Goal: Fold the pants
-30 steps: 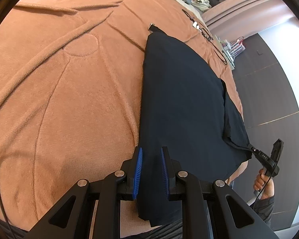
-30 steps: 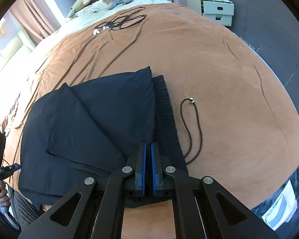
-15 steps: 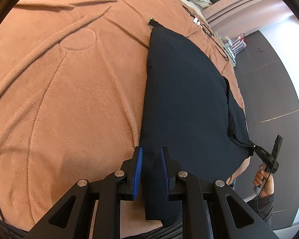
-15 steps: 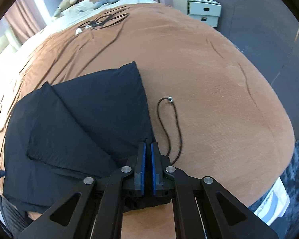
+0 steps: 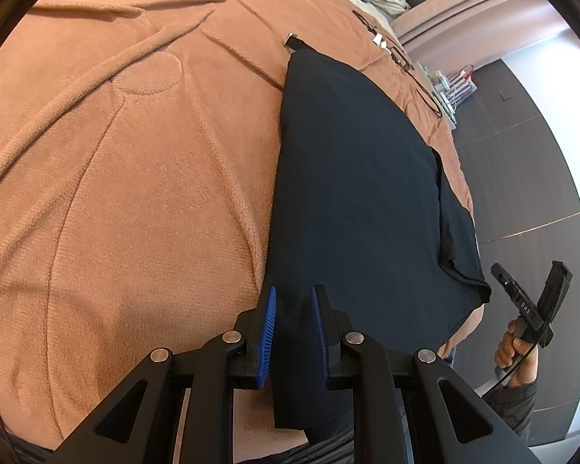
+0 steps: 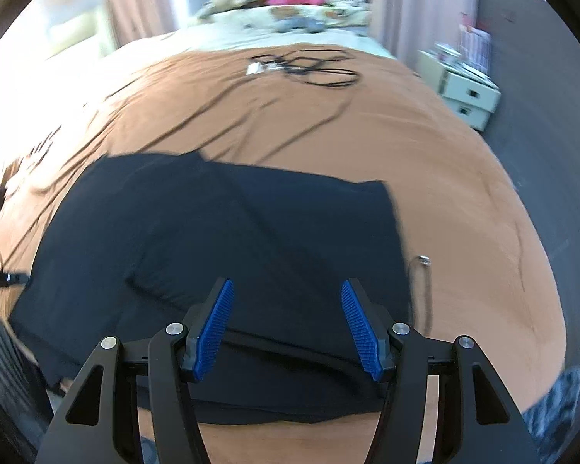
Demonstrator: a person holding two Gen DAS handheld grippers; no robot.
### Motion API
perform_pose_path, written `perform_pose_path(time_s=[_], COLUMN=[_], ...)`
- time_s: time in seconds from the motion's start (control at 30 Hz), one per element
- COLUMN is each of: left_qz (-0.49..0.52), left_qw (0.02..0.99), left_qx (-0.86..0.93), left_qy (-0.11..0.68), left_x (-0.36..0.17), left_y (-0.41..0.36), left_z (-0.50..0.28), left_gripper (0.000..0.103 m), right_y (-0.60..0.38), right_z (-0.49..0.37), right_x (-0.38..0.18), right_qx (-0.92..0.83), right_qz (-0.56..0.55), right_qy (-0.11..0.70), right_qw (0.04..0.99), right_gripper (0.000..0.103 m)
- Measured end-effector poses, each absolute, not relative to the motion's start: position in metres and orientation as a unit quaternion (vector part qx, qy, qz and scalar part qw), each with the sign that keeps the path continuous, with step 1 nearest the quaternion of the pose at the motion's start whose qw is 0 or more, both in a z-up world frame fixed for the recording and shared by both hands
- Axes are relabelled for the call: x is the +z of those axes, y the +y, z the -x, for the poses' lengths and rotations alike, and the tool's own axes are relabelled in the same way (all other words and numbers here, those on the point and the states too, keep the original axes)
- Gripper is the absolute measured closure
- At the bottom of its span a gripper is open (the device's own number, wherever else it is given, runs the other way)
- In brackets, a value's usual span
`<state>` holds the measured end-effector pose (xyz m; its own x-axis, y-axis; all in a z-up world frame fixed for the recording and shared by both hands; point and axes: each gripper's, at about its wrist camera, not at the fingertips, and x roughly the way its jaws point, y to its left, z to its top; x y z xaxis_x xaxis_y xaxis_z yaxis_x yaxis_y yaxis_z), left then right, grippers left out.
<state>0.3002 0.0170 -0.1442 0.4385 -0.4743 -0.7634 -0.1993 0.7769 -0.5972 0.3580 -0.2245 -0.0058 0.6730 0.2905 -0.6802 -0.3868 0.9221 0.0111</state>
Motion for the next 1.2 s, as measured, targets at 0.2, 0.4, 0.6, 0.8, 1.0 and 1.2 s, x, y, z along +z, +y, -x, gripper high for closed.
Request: perform_pose_path(time_s=[0.2,0.4,0.6,0.8,1.0,1.2], left_qz=[0.322,0.325,0.332,0.333,0.333,0.336], left_qw=[0.784,0.783,0.780,0.780,0.780,0.785], left_qx=[-0.087,-0.089,-0.087,-0.089,-0.091,-0.089], left_qy=[0.523,0.523,0.523,0.522,0.521,0.514], left_x=[-0.145,-0.147,-0.148,-0.149,-0.149,-0.141], left_y=[0.017,0.018,0.018,0.019,0.022,0.029], left_z=[-0.300,-0.300,-0.302,-0.302,-0.299,-0.296], left_gripper=[0.084,0.084,0.084,0.084,0.084,0.084], right_y=[-0.185,-0.159,-0.143,-0.123,-0.103,-0.109], right_z=[-0.352,-0.354,-0.381,-0.397,-0.403,-0.414], right_x=[-0.013,-0.026,-0.038,-0.051,-0.061,-0.047], right_qx=[0.234,0.262,0.264,0.238,0.212,0.204], right_qz=[0.091,0.104,0.114,0.137,0.160,0.137], right_qy=[0.360,0.375,0.390,0.394,0.390,0.396], right_qw=[0.899,0.883,0.875,0.877,0.881,0.884], right_gripper=[0.046,0.046,0.046,0.043,0.052,0.094])
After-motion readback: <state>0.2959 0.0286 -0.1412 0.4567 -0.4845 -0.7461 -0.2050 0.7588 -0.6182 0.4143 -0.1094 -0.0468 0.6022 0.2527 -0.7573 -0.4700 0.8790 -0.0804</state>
